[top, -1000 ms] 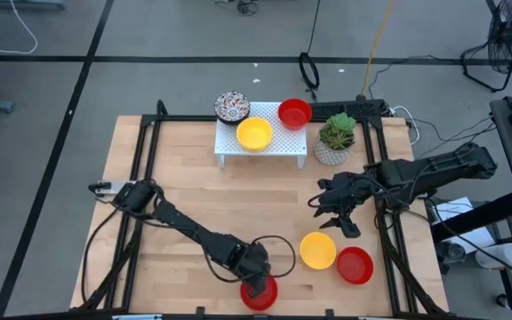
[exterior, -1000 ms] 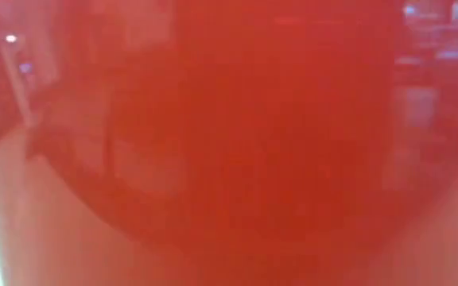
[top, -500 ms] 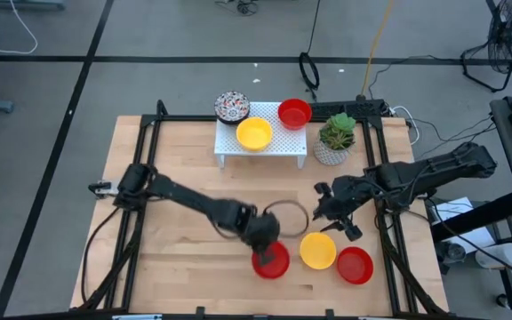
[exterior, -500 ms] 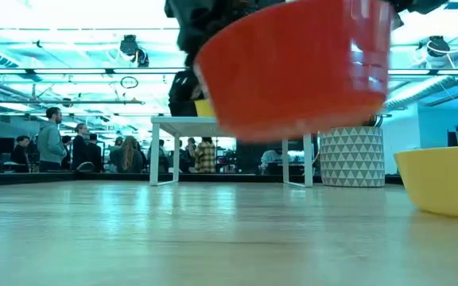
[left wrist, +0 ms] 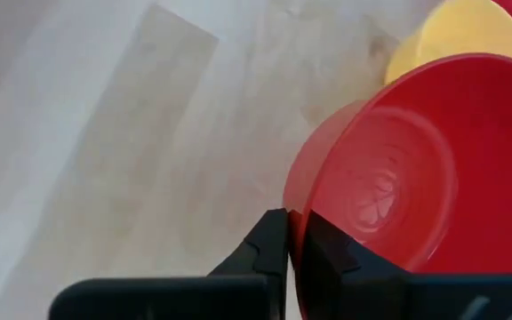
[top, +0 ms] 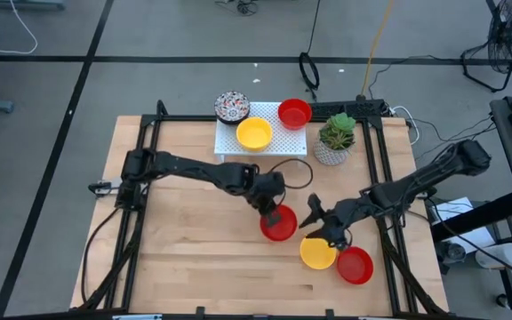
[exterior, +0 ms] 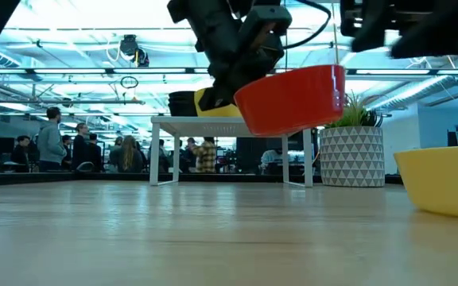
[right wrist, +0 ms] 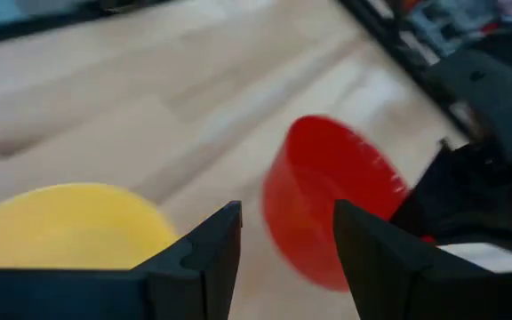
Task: Pick & Place Mini bowls
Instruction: Stack the red bowl on the red bowl on the shelf
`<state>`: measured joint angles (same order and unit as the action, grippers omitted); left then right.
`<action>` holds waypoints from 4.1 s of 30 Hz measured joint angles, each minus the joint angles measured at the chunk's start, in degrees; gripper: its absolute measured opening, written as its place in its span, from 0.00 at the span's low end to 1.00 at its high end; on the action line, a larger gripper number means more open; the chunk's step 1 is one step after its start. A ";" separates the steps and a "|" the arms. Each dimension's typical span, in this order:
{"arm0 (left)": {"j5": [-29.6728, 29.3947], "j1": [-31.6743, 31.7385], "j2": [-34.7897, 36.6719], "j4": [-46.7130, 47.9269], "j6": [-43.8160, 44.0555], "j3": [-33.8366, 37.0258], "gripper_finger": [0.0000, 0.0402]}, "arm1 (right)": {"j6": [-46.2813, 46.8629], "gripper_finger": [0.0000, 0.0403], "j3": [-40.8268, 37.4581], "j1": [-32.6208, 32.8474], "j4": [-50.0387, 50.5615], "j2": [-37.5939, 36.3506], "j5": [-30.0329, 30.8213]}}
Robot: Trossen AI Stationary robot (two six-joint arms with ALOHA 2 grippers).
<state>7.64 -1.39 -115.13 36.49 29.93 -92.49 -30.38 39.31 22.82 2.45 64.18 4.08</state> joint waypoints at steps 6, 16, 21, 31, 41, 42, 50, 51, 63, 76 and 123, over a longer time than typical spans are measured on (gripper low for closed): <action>-0.09 2.32 0.00 0.25 -1.22 0.02 0.02 | -0.31 0.42 0.51 -1.23 -2.76 6.48 3.40; 0.13 4.47 -1.94 0.72 -1.82 0.08 0.05 | -0.40 0.42 0.57 -3.08 -6.61 15.26 6.56; 0.68 4.87 -2.71 0.49 -2.25 0.15 0.01 | -0.29 0.42 0.67 -4.52 -7.94 18.25 6.88; -0.07 5.18 -2.89 0.70 -2.47 0.11 0.10 | 3.51 0.35 0.61 -6.36 -9.19 22.83 6.71; -0.22 5.27 -2.78 0.74 -2.42 0.00 0.08 | 3.89 0.02 0.61 -6.33 -9.44 22.78 6.14; -0.18 5.23 -2.78 0.72 -2.10 0.00 0.08 | 3.97 0.01 0.61 -6.33 -9.39 22.78 6.11; 1.46 5.17 -2.69 1.20 3.19 0.00 0.26 | 6.46 0.00 0.57 -6.33 -7.19 21.09 6.28; 2.04 5.16 -2.69 1.01 3.81 0.00 0.29 | 6.78 0.00 0.57 -6.33 -6.84 20.68 6.27; 7.15 7.26 1.64 -4.18 2.54 0.02 0.58 | 15.14 0.00 0.54 -6.37 6.84 13.35 4.47; 3.86 6.25 15.62 -9.23 -8.19 -0.04 0.60 | 19.70 0.00 0.94 -6.85 20.67 -3.61 18.47; -18.74 -8.44 24.87 3.80 -8.41 -0.09 0.60 | 10.91 0.02 37.92 -54.26 24.38 23.71 -3.35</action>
<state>-11.11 -9.82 -90.26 40.29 21.52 -92.58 -19.48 77.23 -31.44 26.83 87.89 0.73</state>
